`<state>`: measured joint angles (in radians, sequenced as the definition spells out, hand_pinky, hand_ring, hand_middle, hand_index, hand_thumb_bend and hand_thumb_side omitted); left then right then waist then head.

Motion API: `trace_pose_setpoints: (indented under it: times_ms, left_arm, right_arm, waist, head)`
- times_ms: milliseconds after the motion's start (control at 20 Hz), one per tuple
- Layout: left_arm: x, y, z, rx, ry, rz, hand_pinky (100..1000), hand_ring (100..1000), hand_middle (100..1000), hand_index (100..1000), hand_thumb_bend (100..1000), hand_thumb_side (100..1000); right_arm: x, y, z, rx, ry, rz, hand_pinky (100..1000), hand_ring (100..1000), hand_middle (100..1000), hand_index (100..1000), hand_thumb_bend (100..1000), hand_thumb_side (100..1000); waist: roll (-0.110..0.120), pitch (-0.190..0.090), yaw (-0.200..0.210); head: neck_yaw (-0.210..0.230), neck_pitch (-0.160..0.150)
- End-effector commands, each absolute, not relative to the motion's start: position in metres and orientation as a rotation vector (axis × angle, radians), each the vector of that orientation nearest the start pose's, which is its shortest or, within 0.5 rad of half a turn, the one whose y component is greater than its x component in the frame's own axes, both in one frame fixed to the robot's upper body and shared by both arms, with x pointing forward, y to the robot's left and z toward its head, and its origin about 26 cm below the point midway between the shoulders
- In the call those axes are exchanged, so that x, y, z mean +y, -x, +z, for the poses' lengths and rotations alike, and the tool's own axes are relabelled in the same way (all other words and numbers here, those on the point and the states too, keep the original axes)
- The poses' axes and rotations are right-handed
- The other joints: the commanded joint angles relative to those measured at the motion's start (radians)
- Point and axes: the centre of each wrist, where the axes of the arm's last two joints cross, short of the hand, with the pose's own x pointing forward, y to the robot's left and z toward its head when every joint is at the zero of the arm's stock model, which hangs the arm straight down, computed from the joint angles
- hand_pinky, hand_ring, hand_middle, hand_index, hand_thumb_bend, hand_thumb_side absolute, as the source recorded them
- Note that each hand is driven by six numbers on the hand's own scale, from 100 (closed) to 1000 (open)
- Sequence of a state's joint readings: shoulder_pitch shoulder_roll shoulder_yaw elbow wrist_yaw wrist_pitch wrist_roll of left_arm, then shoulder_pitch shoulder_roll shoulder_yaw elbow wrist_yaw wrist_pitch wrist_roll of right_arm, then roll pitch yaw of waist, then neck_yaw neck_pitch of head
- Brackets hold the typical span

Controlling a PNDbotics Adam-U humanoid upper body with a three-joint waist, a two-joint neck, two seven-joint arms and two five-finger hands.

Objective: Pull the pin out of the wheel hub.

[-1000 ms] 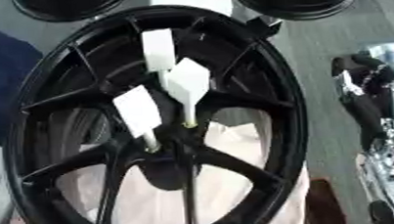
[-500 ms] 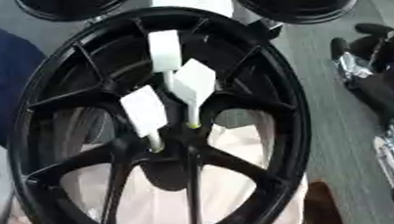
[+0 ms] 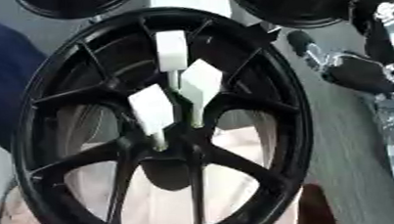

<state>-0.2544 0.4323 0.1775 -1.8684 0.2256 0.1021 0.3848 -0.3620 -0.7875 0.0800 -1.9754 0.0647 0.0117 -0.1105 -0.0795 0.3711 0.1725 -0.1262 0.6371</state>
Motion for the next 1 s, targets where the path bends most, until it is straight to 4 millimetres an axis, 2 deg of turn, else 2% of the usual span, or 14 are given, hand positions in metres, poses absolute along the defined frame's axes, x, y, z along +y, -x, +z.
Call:
trace_pose_setpoints:
  times_ms: [50, 300, 550, 800, 1000]
  left_arm:
    - [0.343, -0.305, 0.199, -2.086, -0.473, 0.215, 762, 603, 535, 731, 173, 724]
    - [0.342, -0.306, 0.201, -2.091, -0.464, 0.203, 762, 602, 534, 732, 171, 725]
    - [0.337, -0.308, 0.206, -2.106, -0.439, 0.189, 762, 602, 534, 731, 169, 724]
    - [0.332, -0.311, 0.209, -2.118, -0.414, 0.172, 763, 602, 535, 731, 168, 724]
    - [0.33, -0.312, 0.212, -2.127, -0.405, 0.161, 763, 602, 535, 731, 167, 724]
  right_arm:
    - [-0.3, -0.301, 0.27, -2.191, 0.706, 1.009, 856, 769, 652, 784, 578, 317]
    - [-0.308, -0.31, 0.293, -2.112, 0.842, 1.321, 863, 784, 673, 787, 591, 291]
    - [-0.322, -0.299, 0.322, -1.997, 0.991, 1.613, 866, 791, 682, 788, 577, 264]
    - [-0.33, -0.281, 0.349, -1.876, 1.0, 1.782, 864, 790, 684, 788, 582, 277]
    - [-0.326, -0.271, 0.36, -1.821, 0.946, 1.842, 864, 790, 685, 787, 578, 273]
  waist:
    - [0.001, -0.025, 0.002]
    - [0.0, -0.016, 0.017]
    - [0.002, -0.002, 0.041]
    - [0.005, 0.009, 0.062]
    - [0.001, 0.013, 0.073]
  head:
    - [-0.005, -0.011]
    - [-0.029, -0.016]
    - [-0.057, -0.031]
    - [-0.076, -0.038]
    - [-0.084, -0.038]
